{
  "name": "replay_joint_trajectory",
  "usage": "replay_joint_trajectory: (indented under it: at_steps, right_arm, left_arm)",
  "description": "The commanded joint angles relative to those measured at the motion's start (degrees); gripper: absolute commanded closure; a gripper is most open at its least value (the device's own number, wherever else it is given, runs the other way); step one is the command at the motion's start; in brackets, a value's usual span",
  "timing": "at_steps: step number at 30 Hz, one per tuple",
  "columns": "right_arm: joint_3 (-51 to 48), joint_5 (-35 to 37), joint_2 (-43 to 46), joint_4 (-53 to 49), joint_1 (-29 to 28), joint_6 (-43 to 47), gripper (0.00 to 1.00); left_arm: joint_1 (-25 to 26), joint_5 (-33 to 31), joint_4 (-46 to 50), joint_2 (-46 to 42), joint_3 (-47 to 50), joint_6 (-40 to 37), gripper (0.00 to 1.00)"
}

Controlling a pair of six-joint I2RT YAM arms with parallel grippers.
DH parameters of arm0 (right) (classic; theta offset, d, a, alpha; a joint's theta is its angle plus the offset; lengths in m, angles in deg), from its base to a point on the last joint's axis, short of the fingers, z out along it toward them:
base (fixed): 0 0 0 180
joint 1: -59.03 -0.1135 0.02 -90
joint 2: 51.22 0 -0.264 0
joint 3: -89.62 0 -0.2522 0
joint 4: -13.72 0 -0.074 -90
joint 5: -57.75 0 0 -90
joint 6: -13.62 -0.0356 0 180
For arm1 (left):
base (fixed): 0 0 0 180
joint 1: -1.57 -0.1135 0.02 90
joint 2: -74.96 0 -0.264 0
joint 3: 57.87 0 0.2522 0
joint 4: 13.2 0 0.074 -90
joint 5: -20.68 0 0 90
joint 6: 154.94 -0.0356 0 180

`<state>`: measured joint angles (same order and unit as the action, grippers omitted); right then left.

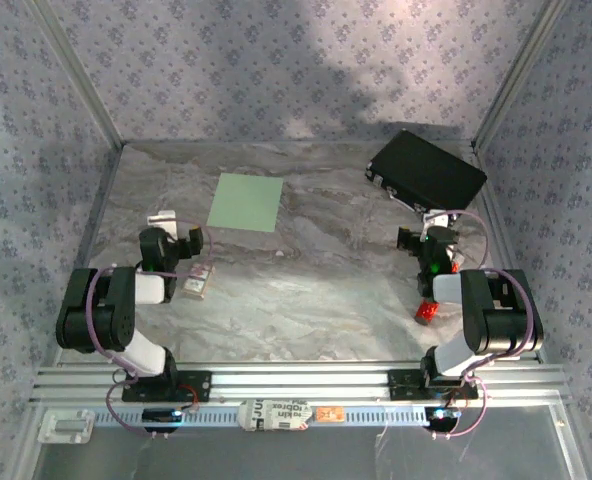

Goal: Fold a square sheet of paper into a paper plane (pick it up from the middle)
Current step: Move the square sheet of paper to the center of the table.

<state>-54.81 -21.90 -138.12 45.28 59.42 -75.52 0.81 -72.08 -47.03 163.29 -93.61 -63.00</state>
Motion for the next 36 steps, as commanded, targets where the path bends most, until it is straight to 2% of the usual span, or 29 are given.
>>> replay_joint_trajectory:
  at_steps: [1, 26, 31, 36]
  right_arm:
    - [0.2, 1.3, 0.1, 1.3, -0.3, -0.9, 0.01]
    - [0.2, -0.1, 0.3, 1.2, 0.2, -0.9, 0.01]
    - [0.0, -2.8, 1.8, 0.3, -0.7, 1.4, 0.01]
    - [0.6, -3.8, 2.2, -0.7, -0.5, 1.5, 0.01]
  left_arm:
    - [-0.2, 1.1, 0.0, -0.2, -1.4, -0.7, 0.00]
    - [-0.3, 1.5, -0.9, -0.3, -0.8, -0.6, 0.00]
    - [-0.3, 0.3, -5.2, -3.6, 3.1, 0.0, 0.00]
    - [-0.3, 0.2, -1.0, -7.3, 2.5, 0.1, 0.00]
